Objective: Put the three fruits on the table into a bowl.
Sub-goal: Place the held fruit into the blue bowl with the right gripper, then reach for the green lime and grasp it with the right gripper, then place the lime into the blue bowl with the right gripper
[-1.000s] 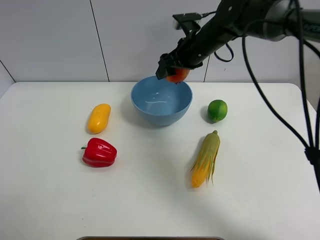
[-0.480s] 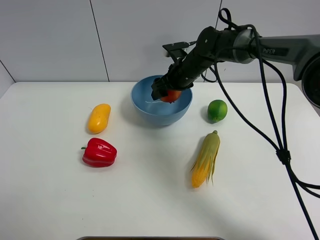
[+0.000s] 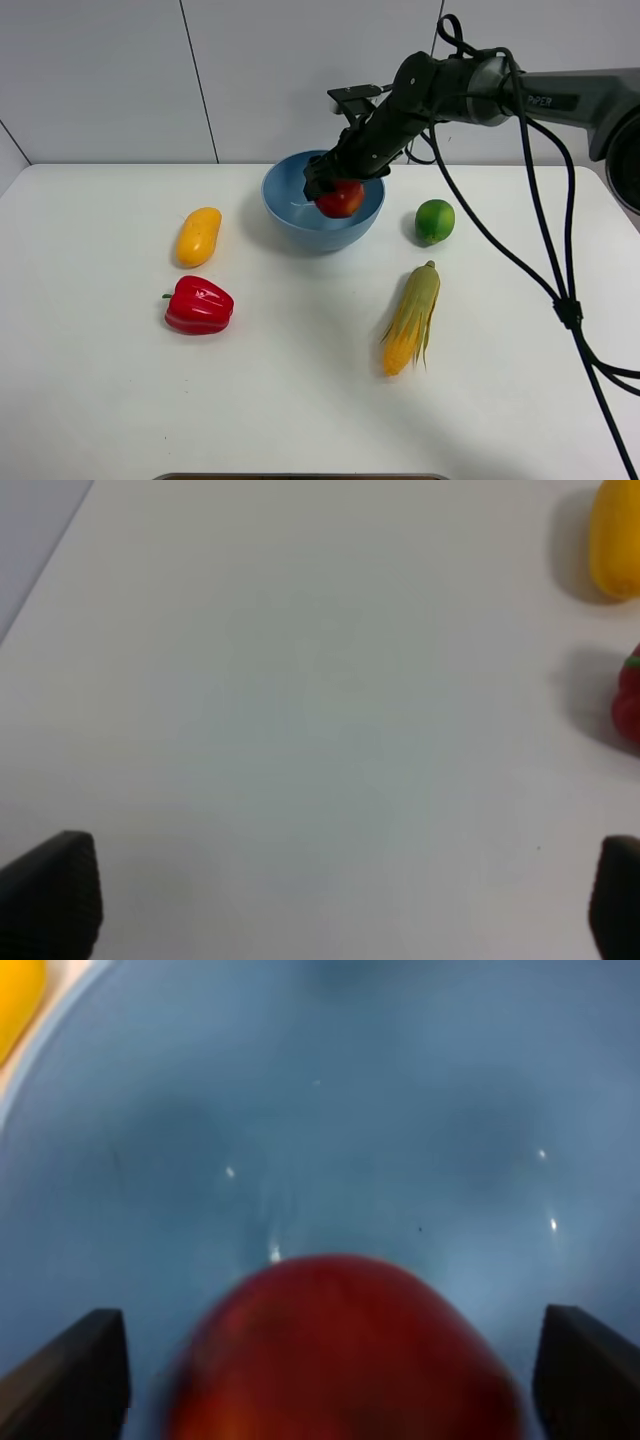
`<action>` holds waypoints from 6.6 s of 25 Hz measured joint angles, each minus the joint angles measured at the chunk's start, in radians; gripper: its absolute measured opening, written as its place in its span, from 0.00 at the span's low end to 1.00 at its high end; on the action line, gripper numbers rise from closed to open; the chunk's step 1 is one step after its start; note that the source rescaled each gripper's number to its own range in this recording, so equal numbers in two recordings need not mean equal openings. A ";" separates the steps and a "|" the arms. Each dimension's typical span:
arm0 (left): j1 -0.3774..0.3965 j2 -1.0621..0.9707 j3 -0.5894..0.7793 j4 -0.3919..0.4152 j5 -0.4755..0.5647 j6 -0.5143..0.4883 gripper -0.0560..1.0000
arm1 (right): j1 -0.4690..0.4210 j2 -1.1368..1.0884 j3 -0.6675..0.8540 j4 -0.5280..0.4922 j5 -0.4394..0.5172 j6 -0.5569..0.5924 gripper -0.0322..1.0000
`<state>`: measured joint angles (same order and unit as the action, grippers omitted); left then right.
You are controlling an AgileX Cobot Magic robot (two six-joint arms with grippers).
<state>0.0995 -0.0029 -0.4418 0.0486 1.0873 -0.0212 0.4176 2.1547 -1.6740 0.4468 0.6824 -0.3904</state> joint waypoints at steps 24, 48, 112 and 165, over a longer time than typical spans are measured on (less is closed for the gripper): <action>0.000 0.000 0.000 0.000 0.000 0.000 1.00 | -0.141 -0.231 -0.003 -0.322 0.338 0.373 0.77; 0.000 0.000 0.000 0.000 0.000 0.000 1.00 | -0.224 -0.056 -0.003 -0.425 0.438 0.492 0.77; 0.000 0.000 0.000 0.000 0.000 0.000 1.00 | -0.224 0.175 -0.007 -0.391 0.117 0.496 0.03; 0.000 0.000 0.000 0.001 0.000 0.001 1.00 | -0.034 -0.139 -0.004 -0.232 -0.013 0.267 0.03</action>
<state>0.0995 -0.0029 -0.4418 0.0495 1.0873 -0.0203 0.3837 2.0162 -1.6779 0.2145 0.6690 -0.1229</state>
